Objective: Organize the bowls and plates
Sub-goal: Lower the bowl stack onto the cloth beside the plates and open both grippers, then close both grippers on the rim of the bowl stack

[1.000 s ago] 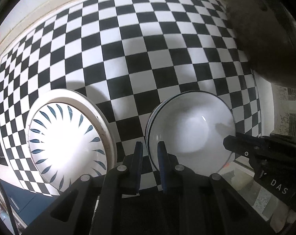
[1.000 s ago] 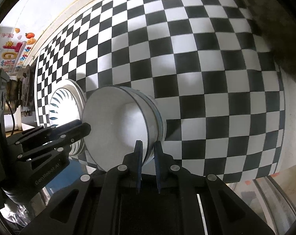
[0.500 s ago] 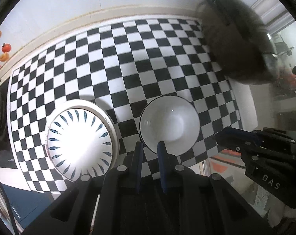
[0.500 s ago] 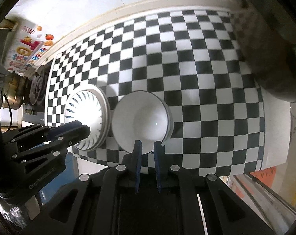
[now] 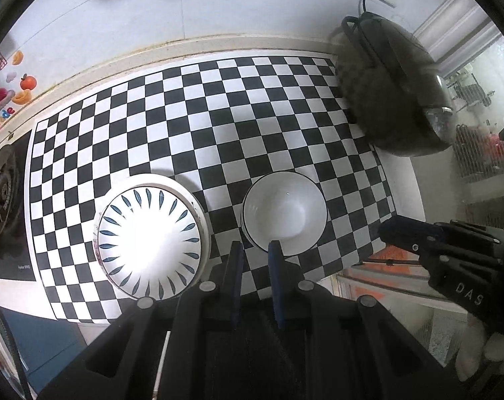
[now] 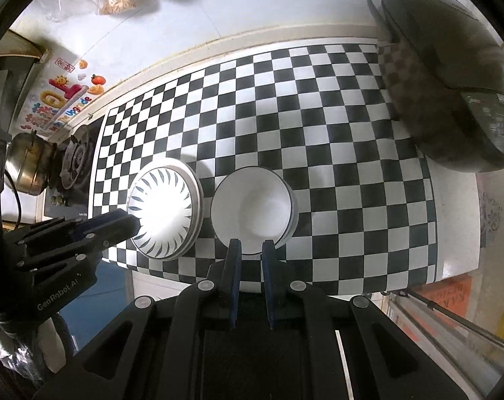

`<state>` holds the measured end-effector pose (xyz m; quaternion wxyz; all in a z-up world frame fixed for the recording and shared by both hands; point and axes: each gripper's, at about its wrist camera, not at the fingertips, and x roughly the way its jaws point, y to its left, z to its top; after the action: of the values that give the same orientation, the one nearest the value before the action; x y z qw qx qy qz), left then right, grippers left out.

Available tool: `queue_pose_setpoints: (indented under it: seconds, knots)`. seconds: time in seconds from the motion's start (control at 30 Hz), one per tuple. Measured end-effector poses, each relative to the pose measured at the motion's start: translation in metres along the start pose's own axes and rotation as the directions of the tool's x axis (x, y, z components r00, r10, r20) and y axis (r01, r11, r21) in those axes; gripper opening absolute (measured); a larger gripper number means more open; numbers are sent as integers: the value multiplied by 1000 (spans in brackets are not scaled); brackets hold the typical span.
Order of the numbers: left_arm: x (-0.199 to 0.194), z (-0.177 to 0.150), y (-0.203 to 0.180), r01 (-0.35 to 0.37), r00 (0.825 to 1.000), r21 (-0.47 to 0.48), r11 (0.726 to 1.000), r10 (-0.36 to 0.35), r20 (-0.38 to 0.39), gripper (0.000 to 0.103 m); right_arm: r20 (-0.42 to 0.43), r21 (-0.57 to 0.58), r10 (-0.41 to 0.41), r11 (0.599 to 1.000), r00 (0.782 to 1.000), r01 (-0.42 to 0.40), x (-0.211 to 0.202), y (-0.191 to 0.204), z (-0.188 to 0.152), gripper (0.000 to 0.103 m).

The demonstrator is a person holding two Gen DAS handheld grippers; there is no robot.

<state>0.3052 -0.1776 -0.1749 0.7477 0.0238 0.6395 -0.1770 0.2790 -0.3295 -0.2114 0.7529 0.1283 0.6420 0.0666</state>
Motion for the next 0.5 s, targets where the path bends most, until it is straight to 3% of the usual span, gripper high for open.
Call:
queue_pose_setpoints:
  seconds: [0.13,0.2,0.3,0.4,0.5]
  knots:
    - [4,2,6,18,1000,-31,999,-18,-1,23,2,15,-1,1000,1000,1,-1,-5,2,18]
    - [11,5,11,28,1000,-55,998,-28,-9,27,-2,22,1,1000,1000,-1,1,-8,4,42]
    - [29,9,20,55,997,-91,994,-60,-55,27,-11,38,8,999,1000,-8,9,-15,6,66]
    - [56,13,32,93,988,-141,986,-108,-107,27,-18,53,19,998,1000,-18,22,-24,9,81]
    - [81,18,41,123,977,-184,975,-152,-152,27,-33,67,29,997,999,-27,42,-34,13,85]
